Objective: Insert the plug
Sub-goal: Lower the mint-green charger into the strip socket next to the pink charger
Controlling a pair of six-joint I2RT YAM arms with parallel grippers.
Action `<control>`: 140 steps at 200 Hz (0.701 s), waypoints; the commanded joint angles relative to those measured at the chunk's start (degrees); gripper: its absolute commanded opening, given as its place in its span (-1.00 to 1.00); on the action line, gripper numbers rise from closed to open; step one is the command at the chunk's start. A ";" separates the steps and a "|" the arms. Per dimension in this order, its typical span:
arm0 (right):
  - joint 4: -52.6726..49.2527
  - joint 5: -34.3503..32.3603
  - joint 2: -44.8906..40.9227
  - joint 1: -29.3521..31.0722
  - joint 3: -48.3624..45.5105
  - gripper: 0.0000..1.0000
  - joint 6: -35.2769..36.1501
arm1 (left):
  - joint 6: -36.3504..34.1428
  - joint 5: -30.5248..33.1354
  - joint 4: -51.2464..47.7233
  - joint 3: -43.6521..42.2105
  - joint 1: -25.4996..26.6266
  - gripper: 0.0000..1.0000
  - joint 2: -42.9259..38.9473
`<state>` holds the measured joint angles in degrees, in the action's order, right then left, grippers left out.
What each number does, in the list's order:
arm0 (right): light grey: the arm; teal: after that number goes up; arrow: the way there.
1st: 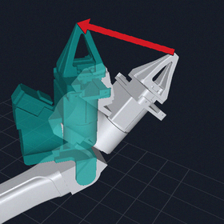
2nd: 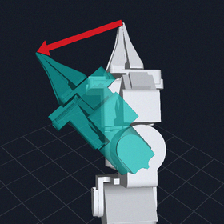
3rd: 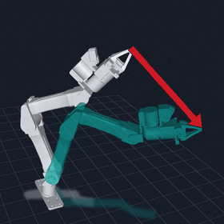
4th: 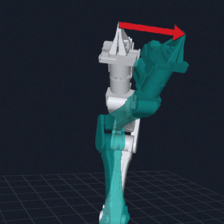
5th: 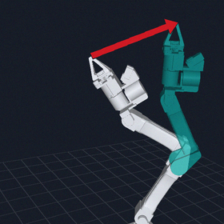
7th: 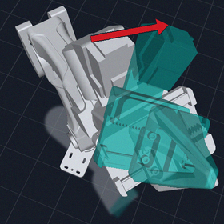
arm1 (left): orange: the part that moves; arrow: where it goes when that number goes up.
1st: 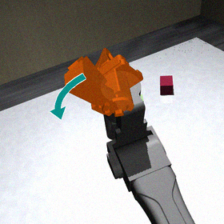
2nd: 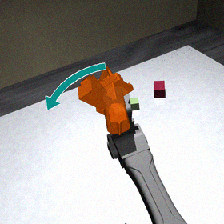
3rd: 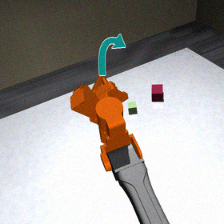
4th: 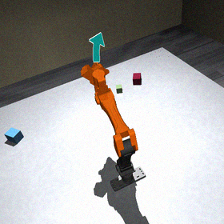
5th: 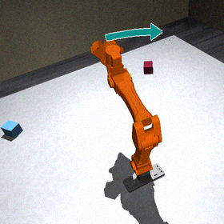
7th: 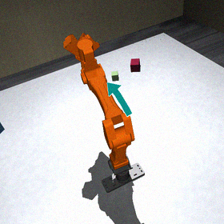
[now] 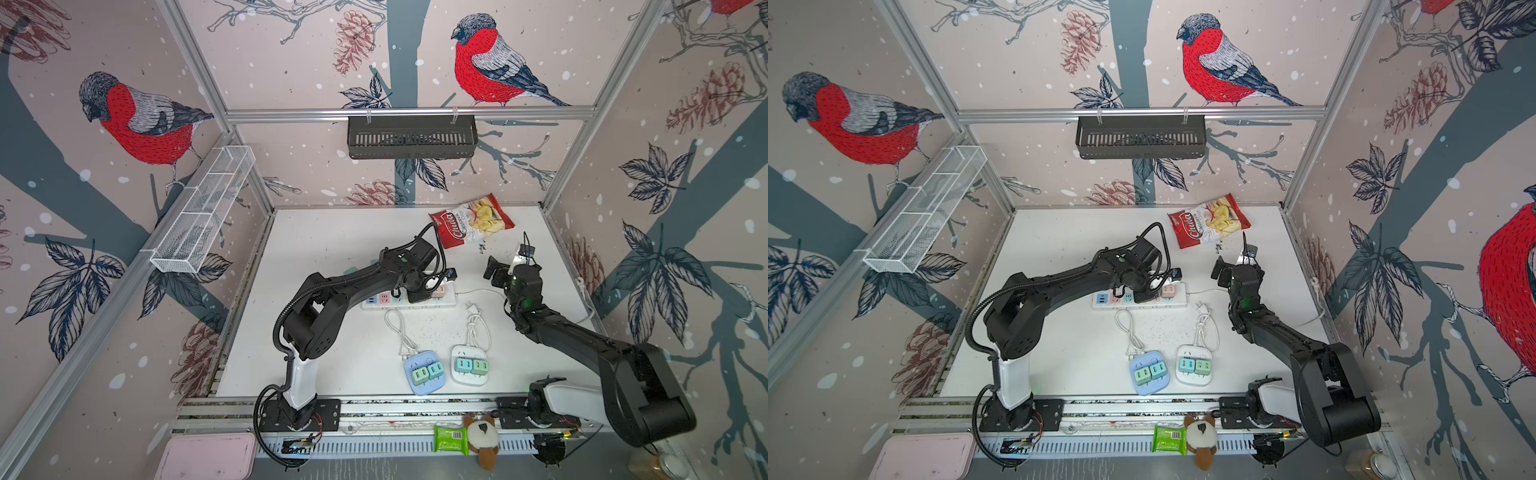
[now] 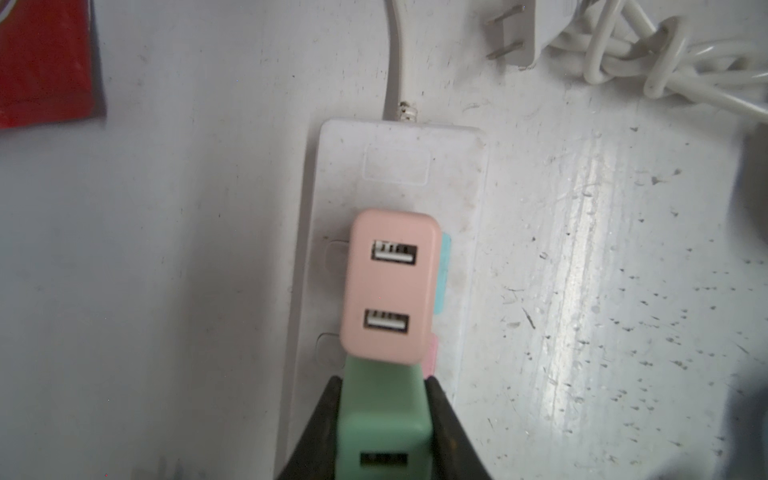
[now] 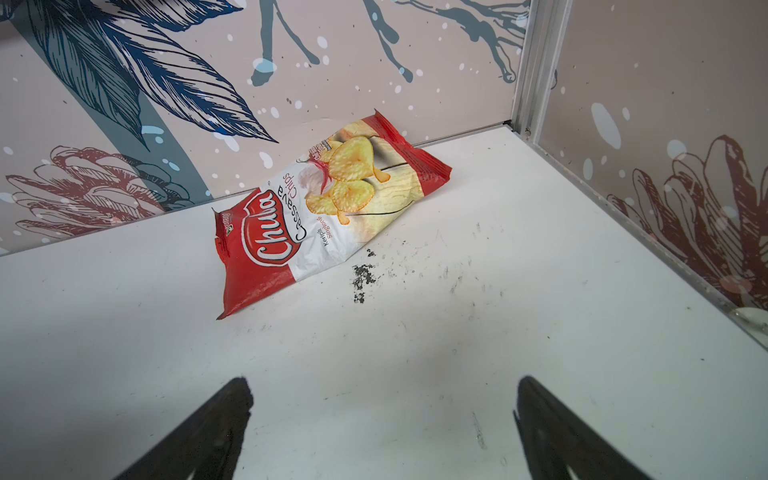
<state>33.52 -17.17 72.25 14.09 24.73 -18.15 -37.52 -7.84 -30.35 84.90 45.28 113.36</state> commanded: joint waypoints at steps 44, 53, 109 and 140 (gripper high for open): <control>2.39 -0.24 -0.18 0.06 -0.21 1.00 -0.09 | -3.26 -0.23 -7.12 3.73 -0.01 -1.00 7.25; 2.51 -0.26 -0.18 0.06 -0.21 1.00 -0.02 | -3.53 -0.57 -7.29 3.93 -0.26 -1.00 7.69; 2.61 -0.24 -0.22 0.15 -0.46 0.99 -0.02 | -3.62 -3.61 -8.16 4.31 -2.53 -1.00 9.16; 2.65 -0.32 -0.18 0.15 -0.47 0.99 -0.06 | -3.40 -4.73 -8.07 4.87 -3.09 -1.00 9.51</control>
<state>33.98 -17.17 72.18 14.11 24.32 -18.13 -39.42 -15.64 -29.45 90.59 42.48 120.53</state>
